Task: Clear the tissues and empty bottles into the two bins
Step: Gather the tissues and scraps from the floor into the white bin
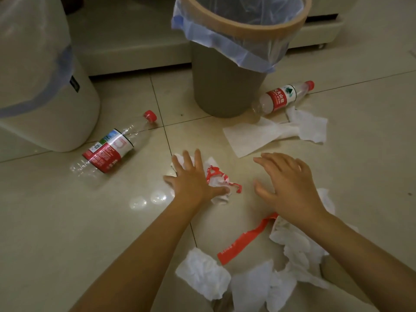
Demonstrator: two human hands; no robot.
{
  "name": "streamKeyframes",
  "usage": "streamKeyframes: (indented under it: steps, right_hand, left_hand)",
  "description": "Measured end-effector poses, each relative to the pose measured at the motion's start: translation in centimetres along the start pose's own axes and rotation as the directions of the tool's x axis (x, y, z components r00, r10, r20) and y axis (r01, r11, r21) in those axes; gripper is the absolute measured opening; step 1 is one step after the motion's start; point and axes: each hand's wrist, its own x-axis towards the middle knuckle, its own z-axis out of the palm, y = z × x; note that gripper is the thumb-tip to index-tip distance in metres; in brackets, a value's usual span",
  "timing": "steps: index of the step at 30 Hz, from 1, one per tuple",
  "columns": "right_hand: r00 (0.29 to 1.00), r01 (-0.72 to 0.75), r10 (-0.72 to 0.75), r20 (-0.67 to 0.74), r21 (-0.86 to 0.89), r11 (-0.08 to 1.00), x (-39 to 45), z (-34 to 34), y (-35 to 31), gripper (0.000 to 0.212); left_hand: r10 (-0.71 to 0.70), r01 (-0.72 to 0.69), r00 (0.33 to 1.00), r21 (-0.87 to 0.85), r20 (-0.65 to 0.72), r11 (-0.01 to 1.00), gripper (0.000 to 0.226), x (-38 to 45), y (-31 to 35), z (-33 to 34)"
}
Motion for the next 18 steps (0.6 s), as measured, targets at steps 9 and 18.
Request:
streamKeyframes:
  steps: [9, 18]
  right_hand:
    - [0.996, -0.082, 0.084, 0.024, -0.076, 0.994, 2.3, 1.7, 1.4, 0.053]
    - [0.975, -0.223, 0.223, -0.016, -0.138, 0.965, 7.0, 2.9, 3.6, 0.061]
  left_hand:
    - [0.36, -0.385, 0.905, -0.079, -0.226, 0.919, 0.057, 0.3, 1.8, 1.1]
    - [0.391, -0.427, 0.885, -0.106, -0.252, 0.898, 0.056, 2.0, 3.8, -0.6]
